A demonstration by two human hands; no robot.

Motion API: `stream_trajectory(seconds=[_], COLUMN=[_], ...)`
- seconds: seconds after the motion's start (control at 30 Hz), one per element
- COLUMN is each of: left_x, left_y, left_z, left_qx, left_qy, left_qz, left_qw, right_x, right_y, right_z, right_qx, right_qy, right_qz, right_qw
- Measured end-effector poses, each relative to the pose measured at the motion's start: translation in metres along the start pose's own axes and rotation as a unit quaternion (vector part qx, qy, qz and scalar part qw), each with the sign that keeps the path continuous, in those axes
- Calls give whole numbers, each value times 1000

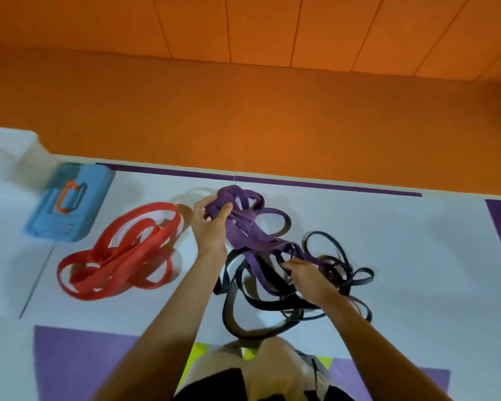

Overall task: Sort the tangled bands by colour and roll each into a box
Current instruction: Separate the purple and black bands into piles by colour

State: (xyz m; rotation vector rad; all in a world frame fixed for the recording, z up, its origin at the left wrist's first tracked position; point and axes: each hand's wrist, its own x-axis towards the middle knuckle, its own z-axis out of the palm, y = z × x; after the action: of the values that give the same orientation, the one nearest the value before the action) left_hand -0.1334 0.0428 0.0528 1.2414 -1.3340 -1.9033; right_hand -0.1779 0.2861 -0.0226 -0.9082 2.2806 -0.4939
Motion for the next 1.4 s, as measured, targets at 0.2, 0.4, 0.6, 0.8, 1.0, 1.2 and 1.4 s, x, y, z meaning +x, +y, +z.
stream_trajectory(seconds=[0.2,0.4,0.6,0.8,1.0,1.2,1.4], left_x=[-14,-27,-30,-18,5,20,29], left_y=[-2,3,8,3,3,3,0], left_z=[-5,-8,-5,-4,2,-3,-13], left_qx=[6,1,16,48,61,63,59], left_qy=[28,31,29,37,48,23,7], left_qz=[14,18,31,32,26,31,26], left_qw=[999,999,999,998,997,997,998], right_x=[12,24,28,20,30,48,54], right_y=[23,42,50,54,16,2,-2], right_z=[7,0,5,3,10,14,13], right_qx=[24,32,-119,-86,-77,-53,-76], right_qy=[113,79,-30,209,64,102,86], right_qz=[159,182,210,89,47,194,229], right_qw=[980,980,970,970,994,974,967])
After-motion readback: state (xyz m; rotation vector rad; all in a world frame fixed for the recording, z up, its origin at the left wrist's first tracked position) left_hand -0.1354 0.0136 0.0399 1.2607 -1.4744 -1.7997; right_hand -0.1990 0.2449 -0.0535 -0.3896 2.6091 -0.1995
